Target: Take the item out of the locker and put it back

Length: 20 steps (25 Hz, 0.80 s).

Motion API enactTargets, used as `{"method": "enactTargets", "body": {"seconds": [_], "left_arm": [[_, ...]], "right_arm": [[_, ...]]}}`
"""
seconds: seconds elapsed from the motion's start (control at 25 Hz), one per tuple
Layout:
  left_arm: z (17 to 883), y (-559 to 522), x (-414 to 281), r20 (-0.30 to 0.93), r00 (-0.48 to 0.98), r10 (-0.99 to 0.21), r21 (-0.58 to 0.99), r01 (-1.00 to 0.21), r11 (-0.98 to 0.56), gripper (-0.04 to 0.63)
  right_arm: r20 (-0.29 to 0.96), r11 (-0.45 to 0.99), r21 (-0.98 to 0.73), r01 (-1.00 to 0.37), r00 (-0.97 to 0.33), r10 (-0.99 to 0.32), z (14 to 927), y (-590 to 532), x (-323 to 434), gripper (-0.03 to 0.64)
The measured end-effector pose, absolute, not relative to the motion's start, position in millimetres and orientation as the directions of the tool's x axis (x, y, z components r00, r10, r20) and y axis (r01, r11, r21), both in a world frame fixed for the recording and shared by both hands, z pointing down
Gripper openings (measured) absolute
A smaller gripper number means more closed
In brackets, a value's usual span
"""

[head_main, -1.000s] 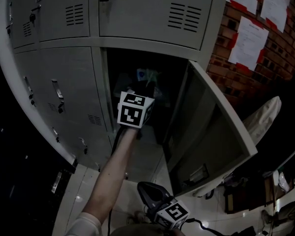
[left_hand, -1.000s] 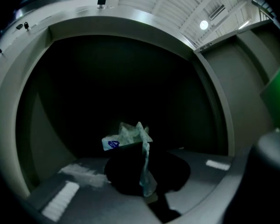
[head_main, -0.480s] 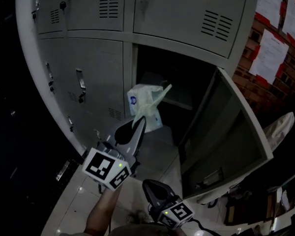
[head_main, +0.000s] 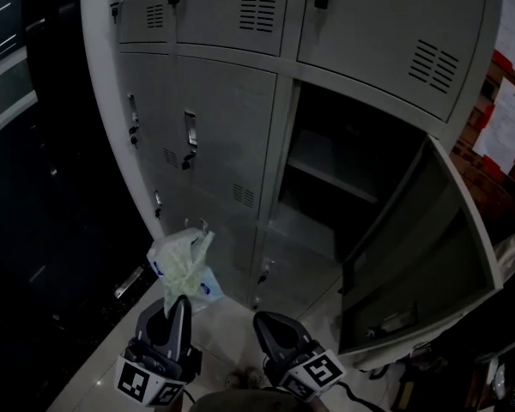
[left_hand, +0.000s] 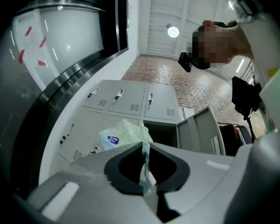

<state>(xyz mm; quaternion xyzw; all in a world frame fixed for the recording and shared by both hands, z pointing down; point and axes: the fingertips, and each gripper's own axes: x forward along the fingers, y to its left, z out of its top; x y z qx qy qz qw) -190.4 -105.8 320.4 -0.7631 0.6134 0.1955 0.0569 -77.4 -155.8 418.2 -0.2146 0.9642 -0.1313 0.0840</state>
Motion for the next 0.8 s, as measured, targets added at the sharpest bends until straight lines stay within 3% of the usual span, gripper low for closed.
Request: {"method": "enactTargets", "body": {"seconds": [0.2, 0.8], "left_arm": [[310.9, -98.8, -192.7, -0.389, 0.133, -0.912, 0.151, -0.967, -0.206, 0.006], [305.9, -97.2, -205.3, -0.41, 0.107, -0.906, 0.148, -0.972, -0.182, 0.006]], "right_arm": [[-0.143, 0.883, -0.292, -0.367, -0.896, -0.42, 407.2, -152.3, -81.6, 0.0], [-0.087, 0.875, -0.285, -0.392, -0.898, -0.43, 418.3, -151.5, -79.9, 0.001]]}}
